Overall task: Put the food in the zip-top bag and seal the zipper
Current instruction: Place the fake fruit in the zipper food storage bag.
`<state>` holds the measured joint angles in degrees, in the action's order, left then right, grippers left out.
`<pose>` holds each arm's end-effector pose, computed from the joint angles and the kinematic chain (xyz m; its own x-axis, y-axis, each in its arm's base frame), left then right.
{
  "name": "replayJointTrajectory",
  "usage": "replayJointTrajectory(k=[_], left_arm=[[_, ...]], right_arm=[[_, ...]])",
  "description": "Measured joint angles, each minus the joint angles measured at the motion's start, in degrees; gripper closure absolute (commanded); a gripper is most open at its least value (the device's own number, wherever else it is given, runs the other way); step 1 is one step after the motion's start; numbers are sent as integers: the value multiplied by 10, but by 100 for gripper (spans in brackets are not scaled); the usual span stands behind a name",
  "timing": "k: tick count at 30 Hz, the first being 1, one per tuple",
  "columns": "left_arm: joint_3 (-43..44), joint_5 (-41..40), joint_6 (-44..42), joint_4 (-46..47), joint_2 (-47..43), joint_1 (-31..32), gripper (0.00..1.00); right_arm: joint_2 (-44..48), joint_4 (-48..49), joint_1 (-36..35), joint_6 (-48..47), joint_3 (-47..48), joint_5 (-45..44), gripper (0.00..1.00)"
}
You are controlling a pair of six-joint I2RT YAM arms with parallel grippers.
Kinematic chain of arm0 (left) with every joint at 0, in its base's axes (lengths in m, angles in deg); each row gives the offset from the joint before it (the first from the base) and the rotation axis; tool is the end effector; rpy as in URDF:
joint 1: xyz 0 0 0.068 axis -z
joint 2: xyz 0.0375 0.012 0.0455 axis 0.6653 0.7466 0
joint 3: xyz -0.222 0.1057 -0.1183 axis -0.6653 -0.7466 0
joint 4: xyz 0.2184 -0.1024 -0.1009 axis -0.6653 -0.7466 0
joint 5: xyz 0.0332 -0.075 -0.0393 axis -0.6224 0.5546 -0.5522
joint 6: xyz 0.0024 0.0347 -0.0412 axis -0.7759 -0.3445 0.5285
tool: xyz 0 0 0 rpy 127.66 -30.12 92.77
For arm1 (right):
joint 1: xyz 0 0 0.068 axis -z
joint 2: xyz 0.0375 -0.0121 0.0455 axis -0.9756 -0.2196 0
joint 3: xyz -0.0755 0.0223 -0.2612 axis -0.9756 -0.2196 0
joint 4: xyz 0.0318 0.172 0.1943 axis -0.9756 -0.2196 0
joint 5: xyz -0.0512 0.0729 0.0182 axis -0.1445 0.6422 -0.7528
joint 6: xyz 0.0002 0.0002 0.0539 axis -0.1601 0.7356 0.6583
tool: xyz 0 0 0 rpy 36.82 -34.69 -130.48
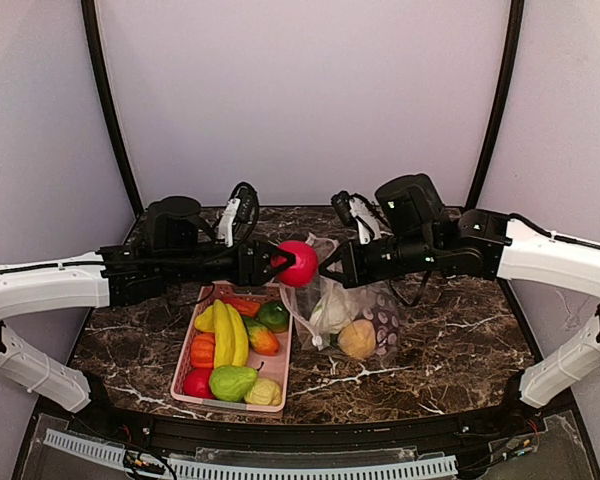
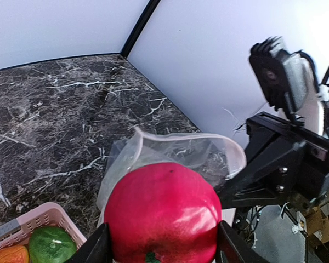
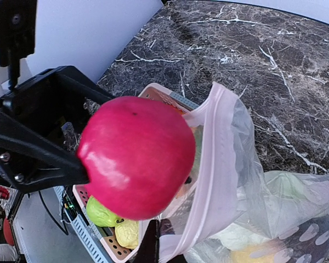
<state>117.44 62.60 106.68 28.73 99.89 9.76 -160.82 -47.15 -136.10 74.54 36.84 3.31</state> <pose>0.1824 -0.2408 0.3207 -0.5399 -0.1041 -0.8353 0.7187 0.4594 -0.5219 0.1608 0.2698 0.3391 -0.7161 -0.1220 -0.6873 -0.5834 0.6453 0.4932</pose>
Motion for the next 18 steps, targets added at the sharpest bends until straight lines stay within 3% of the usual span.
replayJointTrajectory(k=[7,18], left_arm=[[0,-42,-18,-38,16,7,42],[14,-40,-17,-34,47,18,42]], right_arm=[[3,3,-12,-5,6,0,100],[-1,8,-17,-8,16,3,100]])
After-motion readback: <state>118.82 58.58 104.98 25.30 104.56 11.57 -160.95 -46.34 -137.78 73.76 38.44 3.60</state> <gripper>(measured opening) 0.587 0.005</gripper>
